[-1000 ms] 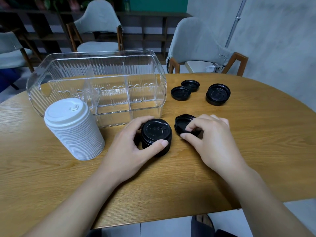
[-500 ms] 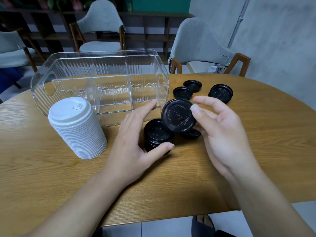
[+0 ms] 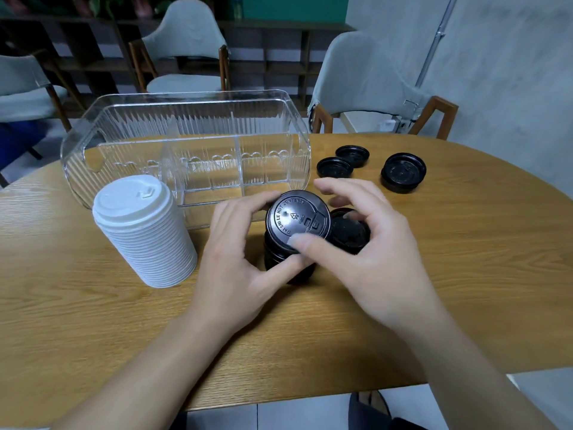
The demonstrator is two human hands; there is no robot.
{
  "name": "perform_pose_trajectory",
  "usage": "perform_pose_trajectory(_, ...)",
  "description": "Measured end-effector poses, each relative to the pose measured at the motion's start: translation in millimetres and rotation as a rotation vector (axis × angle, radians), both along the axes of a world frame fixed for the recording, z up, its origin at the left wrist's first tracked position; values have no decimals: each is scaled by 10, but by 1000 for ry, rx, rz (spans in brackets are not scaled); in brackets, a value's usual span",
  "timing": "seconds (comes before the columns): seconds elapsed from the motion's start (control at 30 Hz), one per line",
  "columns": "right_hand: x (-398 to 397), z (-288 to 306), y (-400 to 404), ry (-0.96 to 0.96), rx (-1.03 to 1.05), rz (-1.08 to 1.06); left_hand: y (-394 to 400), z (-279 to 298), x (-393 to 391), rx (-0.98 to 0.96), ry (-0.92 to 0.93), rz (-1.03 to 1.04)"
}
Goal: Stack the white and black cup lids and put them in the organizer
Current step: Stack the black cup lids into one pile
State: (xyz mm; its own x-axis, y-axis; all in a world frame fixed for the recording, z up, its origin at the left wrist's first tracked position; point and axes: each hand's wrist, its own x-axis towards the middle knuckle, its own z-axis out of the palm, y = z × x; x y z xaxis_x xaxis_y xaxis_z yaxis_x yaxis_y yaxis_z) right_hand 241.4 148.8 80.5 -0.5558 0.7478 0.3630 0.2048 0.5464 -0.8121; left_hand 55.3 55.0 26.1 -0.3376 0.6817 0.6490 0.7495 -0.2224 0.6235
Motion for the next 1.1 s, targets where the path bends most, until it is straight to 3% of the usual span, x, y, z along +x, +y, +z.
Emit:
perform_pose_trajectory(0.17,-79,-116,-20,-91,110,-12,-11,11,23,-59,-5,-8)
perform_pose_trajectory(0.33,-18,-105,90,-88,53,-48,12,-47,-33,-322,-87,-90)
perform_pose_trajectory(0.47,-46,-186,115,-212,40,28,42,-70,-45,-452,-137,-113)
perform_pose_trajectory(0.67,-96,-228,137,-294,74,106,42,-60,-47,-451,-184,-144)
perform_pose_trajectory(1.1,-10,-218,201,-215,1,142,37,-75,-84,-485,-186,-143)
